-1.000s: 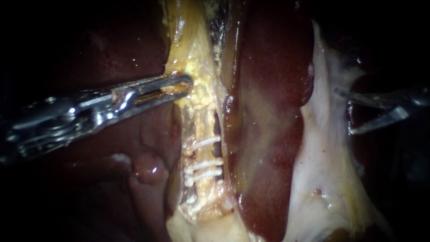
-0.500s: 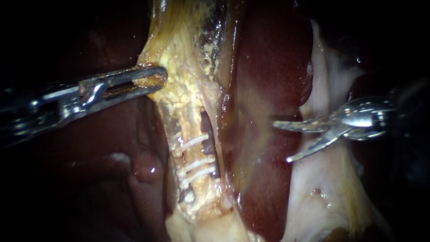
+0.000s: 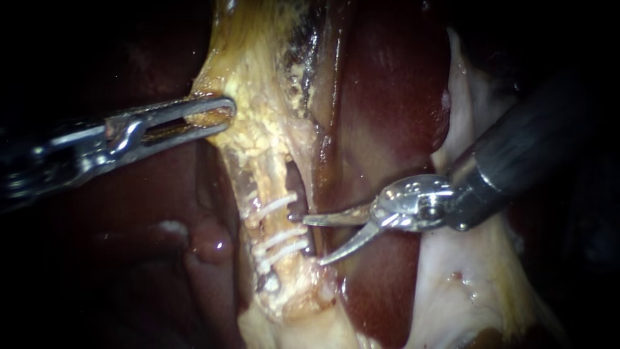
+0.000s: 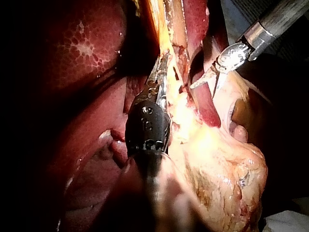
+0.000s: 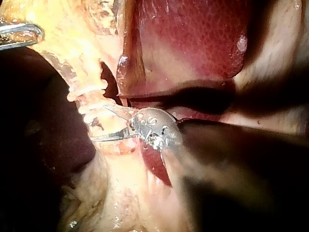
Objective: Go to the cutting position left tube
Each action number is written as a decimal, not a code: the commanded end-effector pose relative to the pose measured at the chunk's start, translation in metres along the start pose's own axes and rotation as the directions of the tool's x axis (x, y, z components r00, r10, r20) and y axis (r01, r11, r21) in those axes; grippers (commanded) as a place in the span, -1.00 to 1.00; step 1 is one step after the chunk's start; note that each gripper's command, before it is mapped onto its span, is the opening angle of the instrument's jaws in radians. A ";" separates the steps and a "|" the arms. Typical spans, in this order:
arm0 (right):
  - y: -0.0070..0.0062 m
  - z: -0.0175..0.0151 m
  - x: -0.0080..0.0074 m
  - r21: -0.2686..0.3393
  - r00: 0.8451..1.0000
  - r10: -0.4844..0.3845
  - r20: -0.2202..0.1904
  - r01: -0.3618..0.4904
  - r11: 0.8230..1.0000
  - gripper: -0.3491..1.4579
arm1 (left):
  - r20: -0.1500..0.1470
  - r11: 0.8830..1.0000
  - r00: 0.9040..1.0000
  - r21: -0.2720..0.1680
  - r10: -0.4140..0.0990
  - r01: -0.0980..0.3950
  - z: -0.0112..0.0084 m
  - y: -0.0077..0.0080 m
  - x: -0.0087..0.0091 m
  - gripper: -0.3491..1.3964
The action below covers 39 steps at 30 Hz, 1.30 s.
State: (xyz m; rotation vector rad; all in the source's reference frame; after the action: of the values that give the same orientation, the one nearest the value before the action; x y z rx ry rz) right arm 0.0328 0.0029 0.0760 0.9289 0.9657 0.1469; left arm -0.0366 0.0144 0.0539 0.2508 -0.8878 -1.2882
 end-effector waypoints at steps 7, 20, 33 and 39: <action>0.0020 0.0013 -0.0008 -0.009 1.000 0.020 0.000 -0.020 1.000 0.78 | 0.003 1.000 1.000 -0.002 0.005 -0.005 -0.0001 -0.0003 0.0000 -1.00; 0.0036 0.0033 -0.0009 -0.008 0.999 0.031 0.007 -0.031 0.999 0.76 | 0.004 1.000 1.000 -0.004 0.004 -0.004 -0.0002 -0.0006 0.0000 -1.00; 0.0036 0.0045 -0.0001 0.083 0.996 0.022 -0.085 -0.015 0.996 0.71 | 0.004 1.000 1.000 -0.004 0.004 -0.004 -0.0002 -0.0007 0.0000 -1.00; 0.0030 0.0053 0.0011 0.149 0.988 0.011 -0.153 0.012 0.989 0.67 | 0.004 1.000 1.000 -0.003 0.005 -0.005 -0.0001 -0.0003 0.0000 -1.00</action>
State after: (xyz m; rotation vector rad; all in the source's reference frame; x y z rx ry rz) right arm 0.0385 0.0021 0.0786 1.0732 1.1374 0.1450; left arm -0.0367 0.0143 0.0536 0.2424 -0.8882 -1.2866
